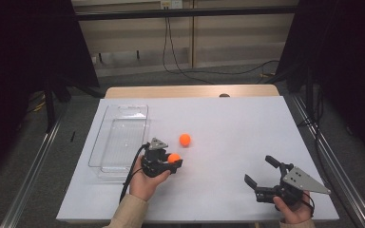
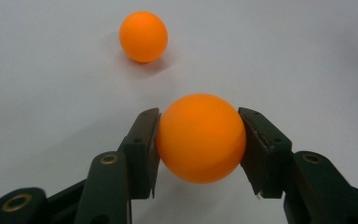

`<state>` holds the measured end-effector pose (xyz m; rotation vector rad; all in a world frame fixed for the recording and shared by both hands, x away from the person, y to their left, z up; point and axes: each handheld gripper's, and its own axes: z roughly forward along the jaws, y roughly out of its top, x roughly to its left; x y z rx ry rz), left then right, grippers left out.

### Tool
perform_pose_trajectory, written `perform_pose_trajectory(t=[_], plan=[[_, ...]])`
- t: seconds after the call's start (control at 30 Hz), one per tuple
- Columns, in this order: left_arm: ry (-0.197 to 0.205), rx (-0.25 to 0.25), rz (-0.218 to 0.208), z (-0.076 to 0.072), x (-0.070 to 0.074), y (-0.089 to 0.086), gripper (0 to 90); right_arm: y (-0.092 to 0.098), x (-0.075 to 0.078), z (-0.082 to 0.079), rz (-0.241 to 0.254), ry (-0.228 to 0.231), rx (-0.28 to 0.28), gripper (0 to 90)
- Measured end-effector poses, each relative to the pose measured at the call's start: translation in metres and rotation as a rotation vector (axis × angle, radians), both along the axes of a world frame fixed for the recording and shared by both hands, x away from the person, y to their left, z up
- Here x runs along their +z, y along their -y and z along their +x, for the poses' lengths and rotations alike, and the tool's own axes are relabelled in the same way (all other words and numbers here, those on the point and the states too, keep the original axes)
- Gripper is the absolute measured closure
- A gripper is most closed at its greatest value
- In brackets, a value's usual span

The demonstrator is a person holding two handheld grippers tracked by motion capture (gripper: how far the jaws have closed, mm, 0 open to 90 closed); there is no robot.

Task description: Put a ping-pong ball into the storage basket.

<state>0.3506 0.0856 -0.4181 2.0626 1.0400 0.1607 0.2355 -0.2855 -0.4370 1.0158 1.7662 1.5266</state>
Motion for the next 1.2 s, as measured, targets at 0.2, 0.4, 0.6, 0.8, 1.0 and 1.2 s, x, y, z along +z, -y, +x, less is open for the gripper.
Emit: perform_pose_trajectory(t=[0.2,0.4,0.6,0.8,1.0,1.2], plan=[[-0.004,-0.002,-0.007,0.001,0.004,-0.001,51.0,0.000,0.000,0.000,0.001,0.001,0.000,2.2],[-0.003,-0.002,-0.019,0.003,0.011,-0.004,51.0,0.000,0.000,0.000,0.002,-0.001,-0.001,2.2],[-0.006,-0.002,-0.028,0.005,0.016,-0.008,51.0,0.000,0.000,0.000,0.002,-0.001,-0.001,2.2],[-0.007,-0.005,-0.028,0.006,0.020,-0.011,51.0,0.000,0.000,0.000,0.004,0.000,-0.001,2.2],[-0.014,-0.013,-0.028,0.007,0.022,-0.013,51.0,0.000,0.000,0.000,0.004,0.000,0.000,2.2],[-0.015,-0.015,-0.038,0.008,0.027,-0.016,51.0,0.000,0.000,0.000,0.004,0.001,0.002,2.2]])
